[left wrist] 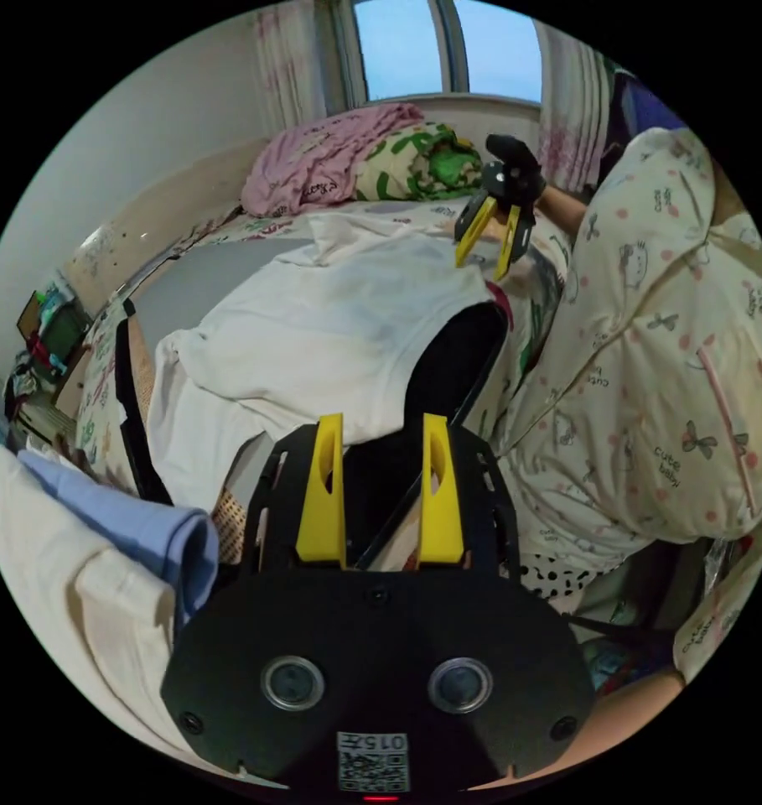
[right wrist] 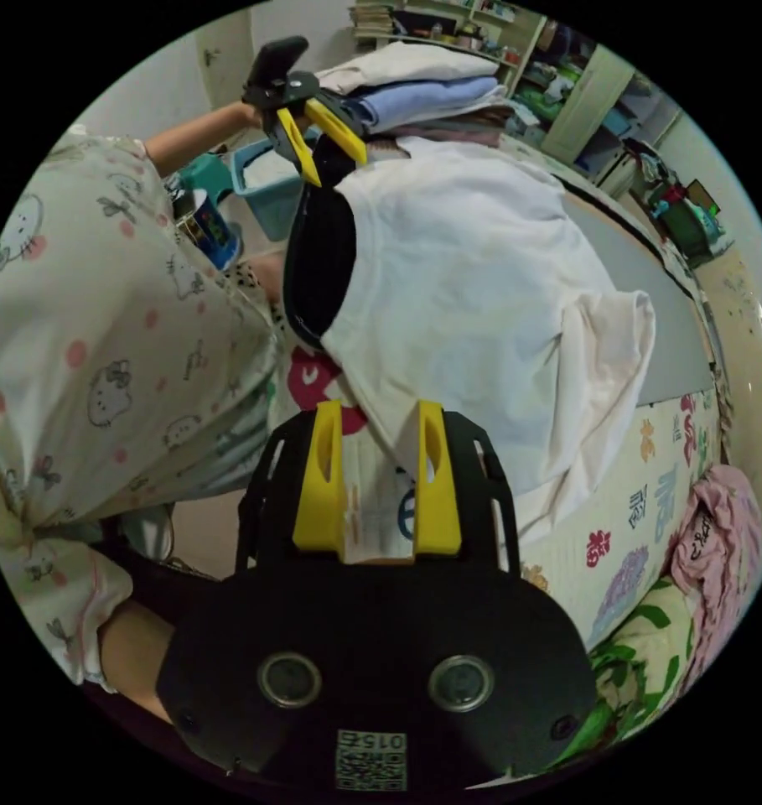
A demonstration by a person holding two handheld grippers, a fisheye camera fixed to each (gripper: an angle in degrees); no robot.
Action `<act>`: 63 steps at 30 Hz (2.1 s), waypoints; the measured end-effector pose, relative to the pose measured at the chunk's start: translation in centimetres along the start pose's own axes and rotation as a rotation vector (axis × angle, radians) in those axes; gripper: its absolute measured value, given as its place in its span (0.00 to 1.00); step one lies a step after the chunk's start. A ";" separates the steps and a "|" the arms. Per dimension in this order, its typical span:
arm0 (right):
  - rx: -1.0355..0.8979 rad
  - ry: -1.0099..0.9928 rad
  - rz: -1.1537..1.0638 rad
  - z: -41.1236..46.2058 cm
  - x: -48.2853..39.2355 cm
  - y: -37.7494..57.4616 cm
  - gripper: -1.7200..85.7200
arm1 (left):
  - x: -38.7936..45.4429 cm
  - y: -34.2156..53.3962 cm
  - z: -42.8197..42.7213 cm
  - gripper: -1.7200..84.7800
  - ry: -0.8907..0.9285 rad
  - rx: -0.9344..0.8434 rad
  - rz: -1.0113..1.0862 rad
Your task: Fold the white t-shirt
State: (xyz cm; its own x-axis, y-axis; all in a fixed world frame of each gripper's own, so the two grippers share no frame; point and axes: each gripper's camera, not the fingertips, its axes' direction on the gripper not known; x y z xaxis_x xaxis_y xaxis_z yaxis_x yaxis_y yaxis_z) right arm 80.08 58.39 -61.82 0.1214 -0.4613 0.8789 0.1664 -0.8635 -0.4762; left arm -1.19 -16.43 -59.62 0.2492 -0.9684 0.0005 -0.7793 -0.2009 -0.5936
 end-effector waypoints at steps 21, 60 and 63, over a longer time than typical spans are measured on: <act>0.867 0.442 0.944 -32.9 37.0 -8.8 0.02 | -30.8 -8.7 -8.2 0.10 -0.059 0.692 -0.788; 0.214 -0.079 0.952 -40.3 29.2 -6.6 0.10 | -15.0 18.7 -0.5 0.17 -0.198 0.429 -1.378; 0.248 -0.088 0.986 -43.2 29.5 -6.1 0.06 | -16.7 18.4 0.4 0.14 -0.178 0.361 -1.368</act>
State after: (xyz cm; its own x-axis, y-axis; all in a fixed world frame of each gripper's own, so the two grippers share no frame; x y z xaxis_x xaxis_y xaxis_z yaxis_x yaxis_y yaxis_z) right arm 40.41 41.21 -31.74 0.3838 -0.9189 0.0915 0.1503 -0.0356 -0.9880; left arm -19.45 -3.86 -70.89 0.7622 -0.0093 0.6473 0.3096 -0.8729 -0.3771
